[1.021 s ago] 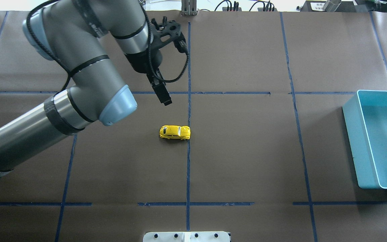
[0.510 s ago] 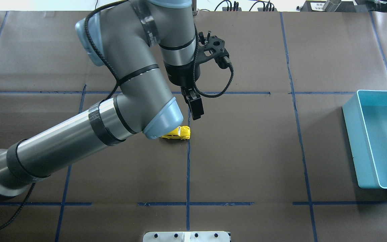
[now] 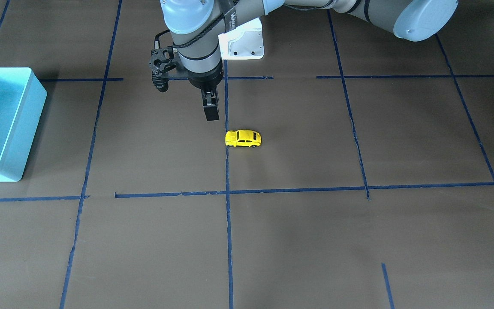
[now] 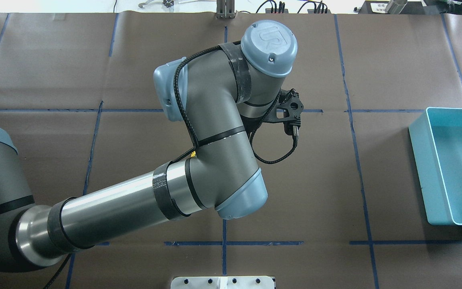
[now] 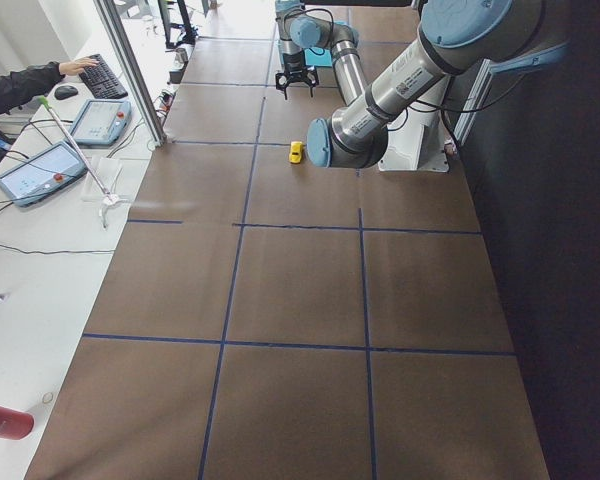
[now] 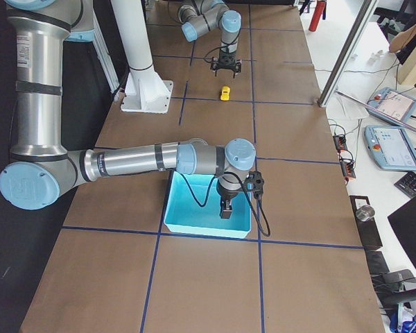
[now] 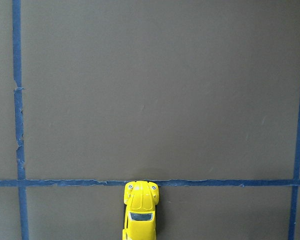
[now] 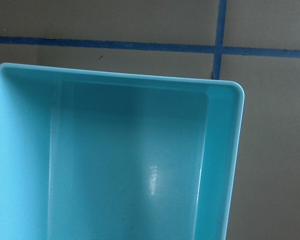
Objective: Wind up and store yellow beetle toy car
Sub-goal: 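Lower the left gripper onto the car's roof and press down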
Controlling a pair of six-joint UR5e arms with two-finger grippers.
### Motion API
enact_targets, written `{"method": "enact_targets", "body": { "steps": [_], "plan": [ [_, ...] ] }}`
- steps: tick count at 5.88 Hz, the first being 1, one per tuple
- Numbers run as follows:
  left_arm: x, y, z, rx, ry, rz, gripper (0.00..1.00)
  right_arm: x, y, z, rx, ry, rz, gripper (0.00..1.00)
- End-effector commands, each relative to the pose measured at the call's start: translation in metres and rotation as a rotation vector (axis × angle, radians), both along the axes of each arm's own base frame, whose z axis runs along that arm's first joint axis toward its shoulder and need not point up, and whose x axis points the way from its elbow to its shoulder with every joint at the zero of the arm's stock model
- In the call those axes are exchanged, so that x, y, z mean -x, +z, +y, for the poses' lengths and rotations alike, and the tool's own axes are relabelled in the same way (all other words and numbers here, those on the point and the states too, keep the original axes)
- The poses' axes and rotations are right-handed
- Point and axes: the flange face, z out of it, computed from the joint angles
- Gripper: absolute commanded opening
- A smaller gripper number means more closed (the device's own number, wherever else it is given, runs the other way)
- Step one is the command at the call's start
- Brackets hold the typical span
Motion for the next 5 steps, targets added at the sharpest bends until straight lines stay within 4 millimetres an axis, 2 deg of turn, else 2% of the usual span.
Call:
{"method": "enact_targets", "body": {
  "steps": [1,3,4,5],
  "plan": [
    [-0.026,0.025,0.002,-0.069,0.002,-0.070,1.00,0.000,-0.001,-0.001,-0.002,0.000,-0.002,1.00],
    [-0.053,0.070,-0.007,-0.108,-0.012,-0.077,1.00,0.001,-0.007,-0.006,-0.014,0.000,-0.012,1.00],
    [-0.069,0.082,0.007,-0.108,-0.001,-0.095,1.00,0.002,-0.009,-0.008,-0.019,-0.001,-0.010,1.00],
    [-0.071,0.095,0.008,-0.101,0.000,-0.109,1.00,0.001,-0.009,-0.008,-0.019,0.000,-0.010,1.00]
  ]
}}
